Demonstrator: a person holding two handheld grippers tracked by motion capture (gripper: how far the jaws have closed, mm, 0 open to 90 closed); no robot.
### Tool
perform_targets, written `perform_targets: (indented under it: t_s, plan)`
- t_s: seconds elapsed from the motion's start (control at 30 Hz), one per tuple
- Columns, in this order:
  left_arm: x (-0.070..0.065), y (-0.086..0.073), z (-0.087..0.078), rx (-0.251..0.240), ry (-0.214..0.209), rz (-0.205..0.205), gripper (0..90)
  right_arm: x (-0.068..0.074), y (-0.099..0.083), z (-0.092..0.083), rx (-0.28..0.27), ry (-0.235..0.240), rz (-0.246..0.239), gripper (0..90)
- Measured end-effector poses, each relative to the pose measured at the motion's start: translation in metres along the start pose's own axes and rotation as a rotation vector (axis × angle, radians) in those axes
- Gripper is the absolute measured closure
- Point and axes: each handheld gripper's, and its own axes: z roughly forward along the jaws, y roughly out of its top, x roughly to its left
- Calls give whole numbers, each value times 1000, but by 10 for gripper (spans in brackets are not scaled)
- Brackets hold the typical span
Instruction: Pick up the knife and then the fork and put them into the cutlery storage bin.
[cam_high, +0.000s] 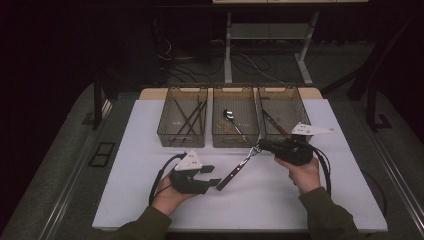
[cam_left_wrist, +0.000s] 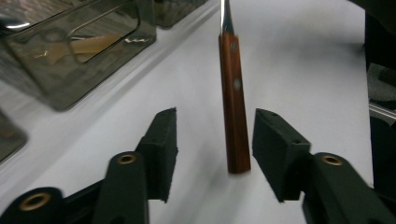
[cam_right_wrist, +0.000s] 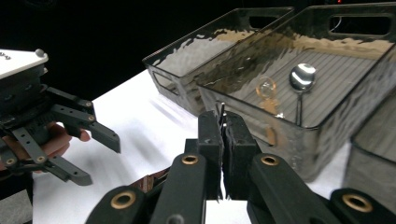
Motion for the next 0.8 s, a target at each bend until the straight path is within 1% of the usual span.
perform_targets:
  t_s: [0.13, 0.17, 0.2, 0.27, 0.33, 0.43, 0.47, 0.5, 0.57, 0.6, 0.67, 0.77, 0.8]
  plan:
    - [3, -11, -8, 10, -2, 6, 418, -6, 5, -7, 6, -31, -5, 872]
    - [5, -14, -10, 12, 1, 7, 392, -8, 7, -10, 4, -36, -7, 872]
    - [5, -18, -10, 2, 6, -3, 367, -9, 9, -12, -1, -45, 0, 872]
    - [6, -24, -13, 13, 17, -2, 307, -13, 12, -16, -9, -58, -2, 872]
    - [8, -29, -15, 22, 33, -12, 233, -17, 15, -21, -18, -72, 3, 872]
    - [13, -36, -20, 15, 47, -49, 136, -24, 19, -28, -24, -95, 15, 872]
    - [14, -38, -21, 2, 52, -69, 132, -27, 20, -29, -28, -102, 15, 872]
    - [15, -39, -22, -5, 55, -79, 117, -29, 22, -31, -31, -107, 18, 872]
    - [16, -41, -24, -5, 52, -85, 35, -34, 25, -35, -39, -122, 23, 872]
    - [16, -42, -25, -9, 54, -91, 10, -37, 27, -37, -46, -128, 25, 872]
    - [16, -44, -27, -13, 56, -93, 0, -42, 31, -41, -55, -135, 33, 872]
    - [19, -47, -30, -19, 57, -109, 0, -49, 38, -48, -69, -156, 34, 872]
    - [20, -48, -31, -23, 56, -113, 0, -51, 41, -51, -77, -163, 41, 872]
